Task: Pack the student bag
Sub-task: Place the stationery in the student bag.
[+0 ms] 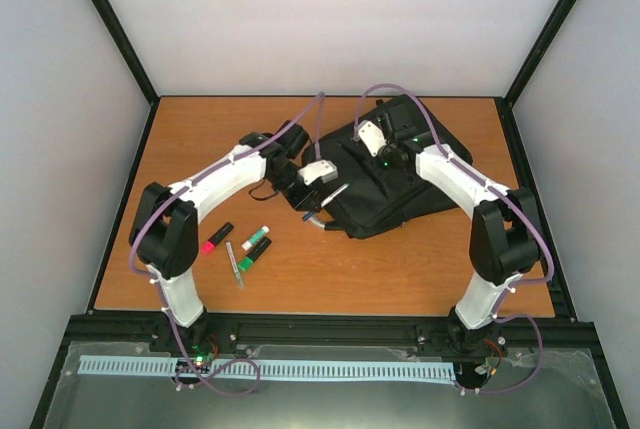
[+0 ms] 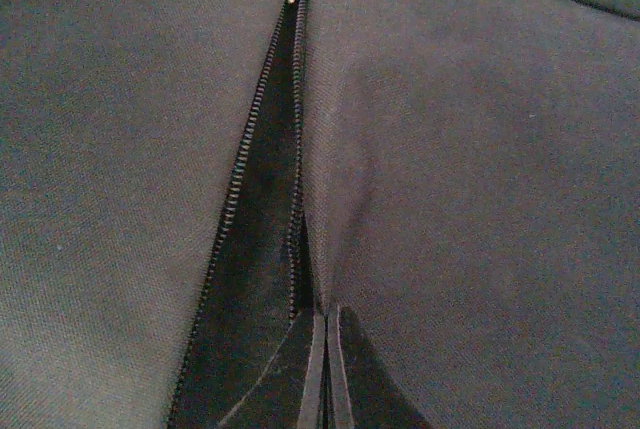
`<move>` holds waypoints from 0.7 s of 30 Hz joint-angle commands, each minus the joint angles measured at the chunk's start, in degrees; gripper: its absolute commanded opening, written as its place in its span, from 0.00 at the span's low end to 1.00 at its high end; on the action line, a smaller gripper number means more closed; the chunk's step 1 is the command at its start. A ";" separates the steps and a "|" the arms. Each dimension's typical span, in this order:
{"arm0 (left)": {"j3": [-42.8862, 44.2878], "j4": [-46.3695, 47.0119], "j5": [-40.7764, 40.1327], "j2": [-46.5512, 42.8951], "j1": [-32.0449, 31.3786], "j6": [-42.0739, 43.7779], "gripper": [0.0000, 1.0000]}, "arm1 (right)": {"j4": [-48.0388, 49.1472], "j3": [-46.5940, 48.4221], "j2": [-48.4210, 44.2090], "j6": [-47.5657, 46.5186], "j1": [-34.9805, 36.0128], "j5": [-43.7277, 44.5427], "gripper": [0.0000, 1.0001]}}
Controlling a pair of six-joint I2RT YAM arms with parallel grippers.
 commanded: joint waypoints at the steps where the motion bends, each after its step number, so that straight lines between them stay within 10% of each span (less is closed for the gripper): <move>1: 6.85 -0.46 3.52 3.60 0.32 -2.62 0.09 | -1.37 2.51 -4.47 -0.75 -0.04 -4.53 0.03; 21: 23.03 -2.82 6.22 19.83 0.32 -6.21 0.10 | -5.01 -2.26 -10.38 -5.39 0.68 -16.59 0.03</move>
